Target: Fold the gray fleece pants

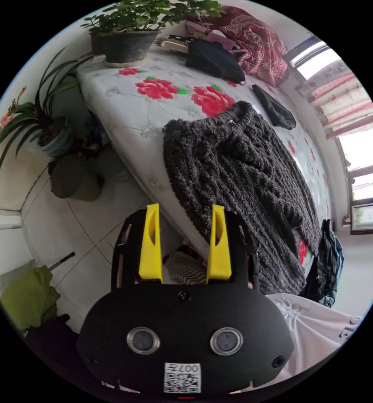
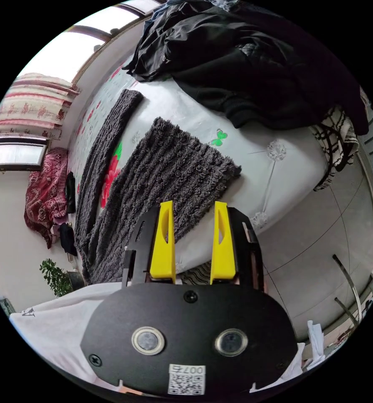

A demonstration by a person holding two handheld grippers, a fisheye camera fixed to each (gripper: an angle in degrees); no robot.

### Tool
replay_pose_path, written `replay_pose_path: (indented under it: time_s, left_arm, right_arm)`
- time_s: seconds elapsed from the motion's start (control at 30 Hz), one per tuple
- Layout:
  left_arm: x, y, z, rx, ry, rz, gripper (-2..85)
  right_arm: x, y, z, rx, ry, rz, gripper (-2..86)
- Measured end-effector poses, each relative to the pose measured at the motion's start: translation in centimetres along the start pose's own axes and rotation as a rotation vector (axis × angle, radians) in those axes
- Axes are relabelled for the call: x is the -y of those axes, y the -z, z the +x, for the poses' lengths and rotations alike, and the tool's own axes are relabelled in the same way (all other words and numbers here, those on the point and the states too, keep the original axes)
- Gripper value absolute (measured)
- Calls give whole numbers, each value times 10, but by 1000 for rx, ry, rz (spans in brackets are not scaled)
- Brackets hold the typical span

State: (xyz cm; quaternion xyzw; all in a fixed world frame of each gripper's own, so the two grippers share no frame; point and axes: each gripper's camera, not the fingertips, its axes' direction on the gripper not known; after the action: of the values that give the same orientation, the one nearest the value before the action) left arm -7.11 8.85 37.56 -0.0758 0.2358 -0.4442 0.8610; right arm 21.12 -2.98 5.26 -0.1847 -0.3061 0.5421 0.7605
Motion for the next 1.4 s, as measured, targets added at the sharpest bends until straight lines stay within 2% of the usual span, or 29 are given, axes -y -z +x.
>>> replay_pose_path:
  time_s: [0.1, 0.2, 0.23, 0.33, 0.53, 0.67, 0.77, 0.9, 1.1, 1.3, 1.4]
  left_arm:
    - [11, -12, -5, -84, 38, -47, 161]
    - [20, -5, -3, -68, 79, -43, 70]
    - [23, -1, -1, -40, 98, -56, 12]
    - [28, 15, 5, -155, 15, -34, -3]
    - [20, 77, -16, -451, 2, 108, -9]
    - [16, 132, -24, -604, -46, 218, -10]
    - [8, 167, -21, -626, -116, 306, -10]
    - [-9, 181, -22, -657, -163, 370, -10]
    - [-16, 154, -18, -635, -53, 340, -10]
    - [35, 137, 52, -564, -106, 325, -9]
    - [86, 112, 108, -498, -157, 303, -8]
  right_arm:
    - [-6, 3, -1, 15, -31, 7, 86]
    - [-7, 15, -7, -63, -9, -11, 47]
    - [-8, 21, -10, -37, 19, -37, 27]
    - [-5, 37, -16, 43, 67, -40, 8]
    - [4, 99, -9, 449, 75, 67, -2]
    - [-1, 189, -17, 801, 160, 255, -3]
    - [-16, 264, -30, 940, 301, 423, -3]
    - [-39, 309, -30, 942, 370, 510, -3]
    - [-51, 277, -38, 826, 266, 447, -3]
    - [-17, 263, -108, 751, 296, 495, -3]
    - [36, 244, -174, 620, 345, 492, -2]
